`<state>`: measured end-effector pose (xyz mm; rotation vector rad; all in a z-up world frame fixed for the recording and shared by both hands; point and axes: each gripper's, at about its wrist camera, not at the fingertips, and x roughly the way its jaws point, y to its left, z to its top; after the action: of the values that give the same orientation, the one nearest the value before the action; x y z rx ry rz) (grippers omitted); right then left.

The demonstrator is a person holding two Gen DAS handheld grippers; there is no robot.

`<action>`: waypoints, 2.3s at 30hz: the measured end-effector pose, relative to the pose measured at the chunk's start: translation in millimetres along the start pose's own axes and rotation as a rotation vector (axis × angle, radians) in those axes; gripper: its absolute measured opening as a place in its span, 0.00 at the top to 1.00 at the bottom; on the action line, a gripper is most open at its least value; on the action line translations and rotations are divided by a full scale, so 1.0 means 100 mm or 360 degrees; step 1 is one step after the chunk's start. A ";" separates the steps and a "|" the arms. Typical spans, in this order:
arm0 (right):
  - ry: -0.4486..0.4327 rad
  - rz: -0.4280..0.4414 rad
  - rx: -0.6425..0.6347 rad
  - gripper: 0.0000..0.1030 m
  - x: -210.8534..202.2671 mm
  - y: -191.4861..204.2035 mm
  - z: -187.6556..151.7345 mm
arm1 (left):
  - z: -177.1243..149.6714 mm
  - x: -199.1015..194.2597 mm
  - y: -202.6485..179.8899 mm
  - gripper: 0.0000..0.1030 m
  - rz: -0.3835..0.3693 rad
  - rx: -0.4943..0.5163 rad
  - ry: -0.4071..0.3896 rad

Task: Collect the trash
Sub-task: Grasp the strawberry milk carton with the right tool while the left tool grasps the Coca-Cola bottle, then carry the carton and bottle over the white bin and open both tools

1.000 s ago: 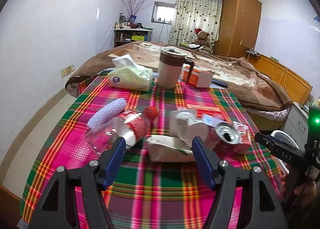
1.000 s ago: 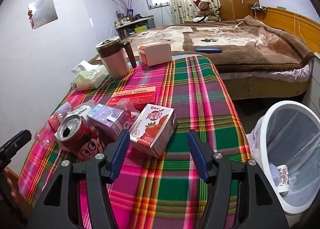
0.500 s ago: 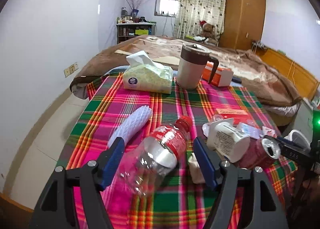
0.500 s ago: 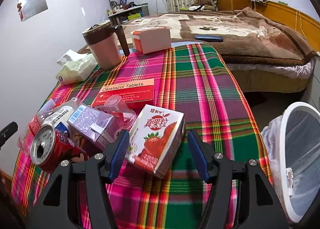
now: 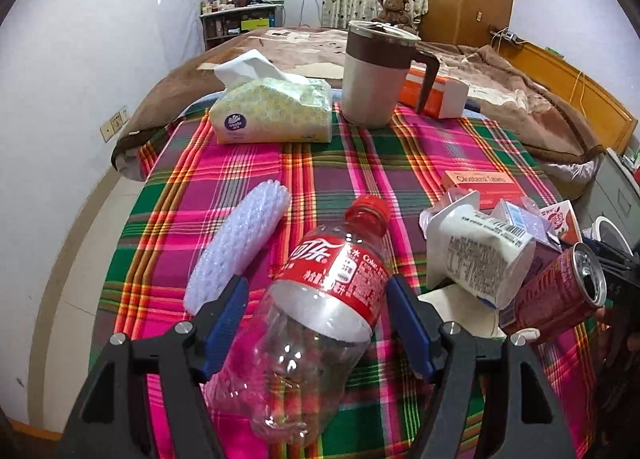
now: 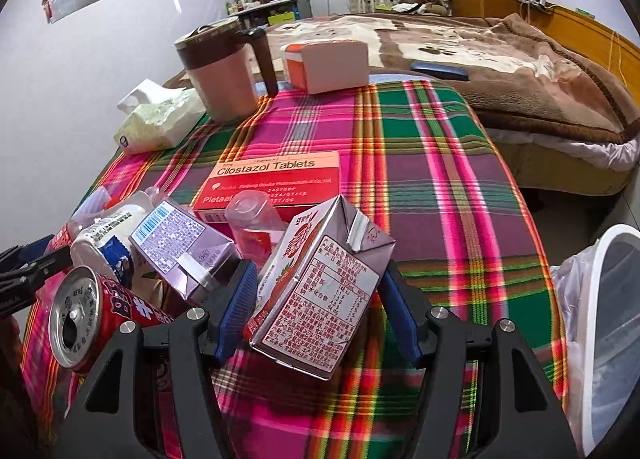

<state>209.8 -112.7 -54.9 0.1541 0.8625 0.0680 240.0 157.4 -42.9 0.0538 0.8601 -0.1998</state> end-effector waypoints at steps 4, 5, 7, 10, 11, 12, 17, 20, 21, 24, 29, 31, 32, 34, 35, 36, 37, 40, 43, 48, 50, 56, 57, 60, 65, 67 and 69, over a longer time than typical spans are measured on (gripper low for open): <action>-0.0002 0.0000 0.0022 0.38 -0.01 -0.04 0.01 | -0.01 0.07 -0.01 0.29 -0.0037 0.0003 0.0042; 0.0001 0.0012 0.0038 0.38 -0.01 -0.05 0.01 | -0.02 0.07 -0.01 0.29 -0.0035 0.0001 0.0041; 0.0003 0.0019 0.0057 0.38 -0.01 -0.07 0.01 | -0.02 0.08 -0.01 0.29 -0.0035 0.0001 0.0039; 0.0001 0.0040 0.0075 0.39 -0.02 -0.07 -0.01 | -0.02 0.10 -0.01 0.29 -0.0038 -0.0005 0.0058; -0.0011 0.0033 0.0073 0.39 -0.03 -0.07 -0.02 | -0.03 0.10 -0.01 0.30 -0.0039 -0.0011 0.0056; -0.0017 0.0033 0.0074 0.39 -0.04 -0.07 -0.03 | -0.03 0.10 -0.02 0.31 -0.0038 -0.0012 0.0053; -0.0025 0.0071 0.0085 0.47 -0.06 -0.09 -0.07 | -0.05 0.08 -0.08 0.33 -0.0025 -0.0002 0.0051; -0.0044 0.0079 0.0065 0.55 -0.10 -0.07 -0.08 | -0.08 0.05 -0.11 0.33 -0.0020 -0.0029 0.0032; -0.0051 0.0070 0.0054 0.56 -0.11 -0.06 -0.09 | -0.09 0.04 -0.11 0.33 -0.0015 -0.0039 0.0024; -0.0083 0.0043 0.0028 0.60 -0.16 -0.06 -0.09 | -0.13 0.00 -0.12 0.33 -0.0024 -0.0071 0.0009; -0.0103 0.0048 0.0023 0.60 -0.21 -0.08 -0.12 | -0.20 -0.07 -0.16 0.33 -0.0022 -0.0084 0.0000; -0.0116 0.0047 0.0014 0.61 -0.24 -0.08 -0.13 | -0.23 -0.11 -0.17 0.33 -0.0022 -0.0099 -0.0001; -0.0126 0.0043 0.0015 0.61 -0.26 -0.09 -0.14 | -0.24 -0.14 -0.18 0.33 -0.0023 -0.0105 -0.0008; -0.0143 0.0031 0.0010 0.61 -0.29 -0.09 -0.15 | -0.25 -0.20 -0.20 0.33 -0.0021 -0.0118 -0.0025; -0.0153 0.0027 0.0006 0.61 -0.32 -0.10 -0.15 | -0.26 -0.23 -0.21 0.33 -0.0025 -0.0125 -0.0033; -0.0158 0.0025 0.0007 0.60 -0.34 -0.11 -0.16 | -0.27 -0.26 -0.22 0.33 -0.0029 -0.0129 -0.0045; -0.0165 0.0023 0.0014 0.60 -0.37 -0.12 -0.16 | -0.28 -0.30 -0.23 0.33 -0.0027 -0.0137 -0.0059; -0.0188 0.0026 0.0027 0.60 -0.44 -0.16 -0.17 | -0.28 -0.39 -0.29 0.33 -0.0034 -0.0128 -0.0093; -0.0209 0.0035 0.0047 0.60 -0.50 -0.20 -0.19 | -0.28 -0.49 -0.36 0.33 -0.0039 -0.0126 -0.0125; -0.0241 0.0041 0.0063 0.60 -0.63 -0.26 -0.22 | -0.26 -0.67 -0.53 0.33 -0.0070 -0.0102 -0.0172; -0.0259 0.0042 0.0065 0.60 -0.69 -0.30 -0.23 | -0.25 -0.74 -0.63 0.33 -0.0088 -0.0085 -0.0191; -0.0307 0.0025 0.0087 0.60 -0.85 -0.44 -0.25 | -0.21 -0.89 -0.95 0.33 -0.0161 -0.0021 -0.0227; -0.0316 0.0021 0.0091 0.60 -0.88 -0.46 -0.25 | -0.21 -0.91 -1.01 0.33 -0.0172 -0.0013 -0.0232; -0.0341 0.0008 0.0100 0.60 -0.99 -0.55 -0.28 | -0.22 -0.97 -1.19 0.33 -0.0202 0.0013 -0.0240; -0.0377 -0.0044 0.0104 0.60 -1.16 -0.71 -0.34 | -0.26 -1.02 -1.55 0.33 -0.0246 0.0100 -0.0254; -0.0395 -0.0071 0.0113 0.60 -1.23 -0.79 -0.37 | -0.26 -1.03 -1.69 0.33 -0.0281 0.0123 -0.0254; -0.0404 -0.0091 0.0120 0.60 -1.27 -0.85 -0.39 | -0.25 -1.02 -1.84 0.33 -0.0325 0.0153 -0.0254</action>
<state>97.6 -208.2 2.1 0.2041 0.6158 -0.0371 120.1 -3.7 24.0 0.0391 0.6959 -0.4316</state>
